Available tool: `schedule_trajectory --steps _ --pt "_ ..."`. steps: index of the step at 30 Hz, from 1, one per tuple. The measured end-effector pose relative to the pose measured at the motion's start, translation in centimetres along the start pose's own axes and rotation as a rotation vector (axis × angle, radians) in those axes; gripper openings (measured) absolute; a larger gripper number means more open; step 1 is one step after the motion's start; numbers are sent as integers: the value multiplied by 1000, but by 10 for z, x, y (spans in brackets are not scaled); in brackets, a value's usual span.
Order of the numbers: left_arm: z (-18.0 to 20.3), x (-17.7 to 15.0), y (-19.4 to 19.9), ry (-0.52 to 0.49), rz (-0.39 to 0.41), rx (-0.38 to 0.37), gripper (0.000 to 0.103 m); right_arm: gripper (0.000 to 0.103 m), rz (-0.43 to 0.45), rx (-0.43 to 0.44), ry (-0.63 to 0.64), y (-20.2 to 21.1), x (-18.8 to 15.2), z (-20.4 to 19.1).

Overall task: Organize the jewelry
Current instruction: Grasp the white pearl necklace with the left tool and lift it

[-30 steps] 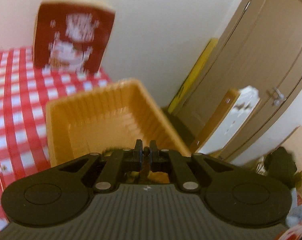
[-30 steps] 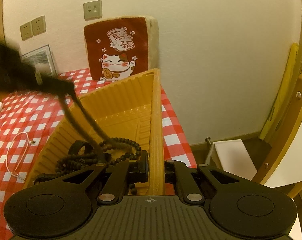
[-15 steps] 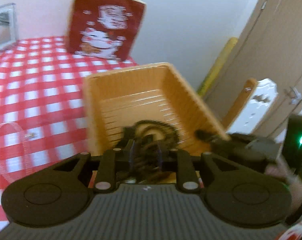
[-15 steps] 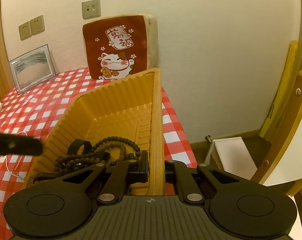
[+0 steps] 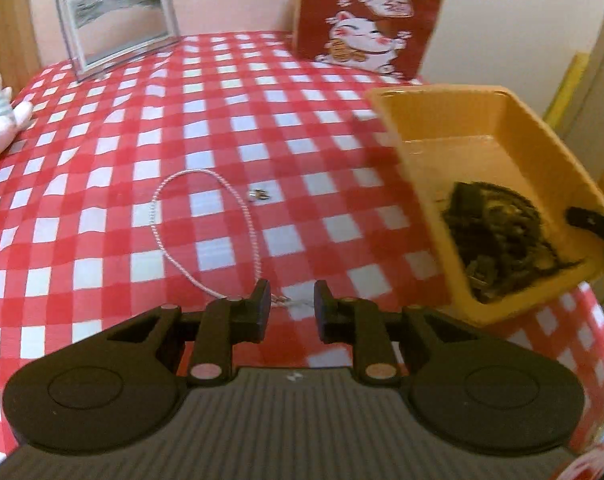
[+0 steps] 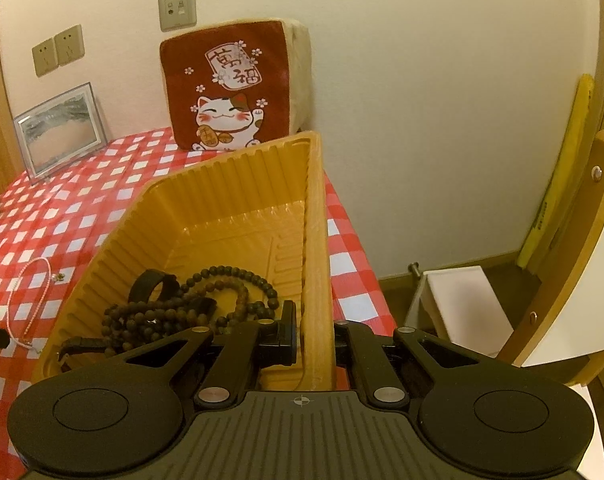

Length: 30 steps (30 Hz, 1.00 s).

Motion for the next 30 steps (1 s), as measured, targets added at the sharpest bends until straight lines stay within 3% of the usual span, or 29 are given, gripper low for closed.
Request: schedule_trajectory --steps 8,10,14,16,19,23,30 --pt "-3 12 -35 -32 -29 55 19 6 -1 0 0 0 0 0" --pt "-3 11 -41 -48 -45 69 14 6 -1 1 -1 0 0 0" --pt "-2 8 -43 -66 -47 69 10 6 -2 0 -1 1 0 0" --pt "0 7 -43 -74 -45 57 1 6 -4 -1 -3 0 0 1" --pt "3 7 -43 -98 -36 62 1 6 -4 -2 -3 -1 0 1" --pt "-8 10 -42 -34 -63 31 0 6 -4 -1 -2 -1 0 1" --pt "-34 41 0 26 47 27 0 6 -2 2 -3 -1 0 1"
Point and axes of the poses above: each gripper's, at about its wrist camera, not at the fingertips, and y roughly against the way its jaws point, z to its right, x to its top, the point moved 3 cm from there along -y, roughly the way its jaws point, and after that the axes turned 13 degrees about x, right-handed, at the moved point
